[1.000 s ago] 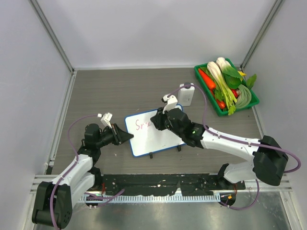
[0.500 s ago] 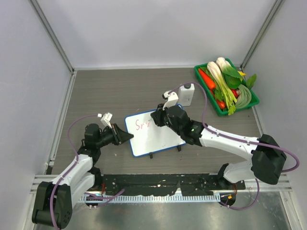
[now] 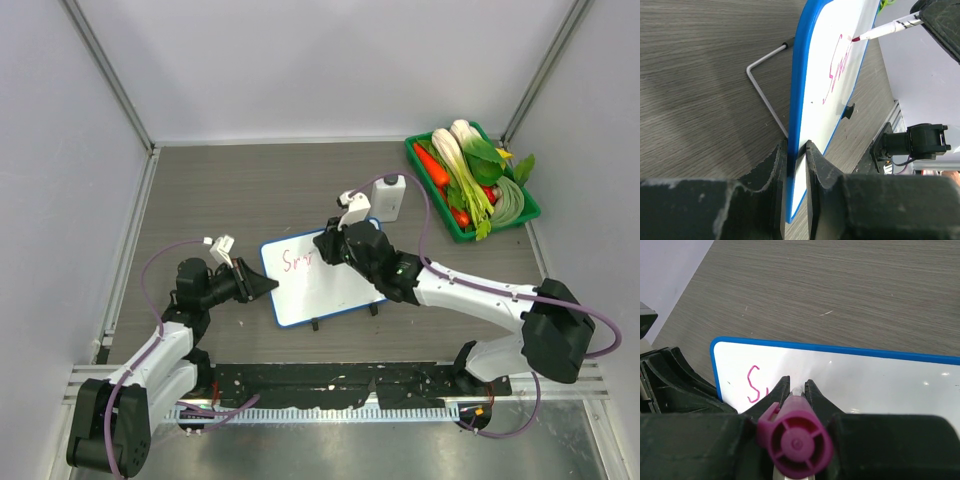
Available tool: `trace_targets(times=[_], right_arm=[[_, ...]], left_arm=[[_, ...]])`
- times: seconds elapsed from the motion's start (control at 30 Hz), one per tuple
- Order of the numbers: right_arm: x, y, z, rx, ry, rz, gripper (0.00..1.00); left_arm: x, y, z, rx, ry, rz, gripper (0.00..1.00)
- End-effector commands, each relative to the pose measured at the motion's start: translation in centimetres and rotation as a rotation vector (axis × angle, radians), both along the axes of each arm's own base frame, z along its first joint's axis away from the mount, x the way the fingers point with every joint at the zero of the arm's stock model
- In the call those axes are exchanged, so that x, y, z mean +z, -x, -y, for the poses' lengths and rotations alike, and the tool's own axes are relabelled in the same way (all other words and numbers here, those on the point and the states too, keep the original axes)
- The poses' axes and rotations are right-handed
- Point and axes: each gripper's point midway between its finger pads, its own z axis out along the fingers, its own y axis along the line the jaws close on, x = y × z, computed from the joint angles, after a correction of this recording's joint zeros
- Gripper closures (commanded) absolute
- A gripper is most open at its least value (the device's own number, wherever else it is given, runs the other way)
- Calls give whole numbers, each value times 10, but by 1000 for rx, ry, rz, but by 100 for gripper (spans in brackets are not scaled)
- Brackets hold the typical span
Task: Write a sentence on the whiteboard
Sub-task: Write with the whiteboard marker on the whiteboard.
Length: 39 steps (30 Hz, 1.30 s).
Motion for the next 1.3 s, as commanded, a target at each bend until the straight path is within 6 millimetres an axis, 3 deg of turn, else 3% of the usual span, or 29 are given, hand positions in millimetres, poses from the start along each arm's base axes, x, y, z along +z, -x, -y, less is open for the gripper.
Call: trace_targets(times=[0.0,0.37,0.53,1.27], right_arm=[[41,-8,10,-60,-81,76,99],[37,-19,20,-113,-74,74,99],[23,-21,19,-111,-54,49,99],[-9,3,22,-29,-20,-39,98]], left_arm=[[8,-5,0,2,-7,56,100],[8,-5,-1,7,-7,56,100],[8,-5,-1,4,-8,57,100],[9,-4,-1,5,-6,62,100]])
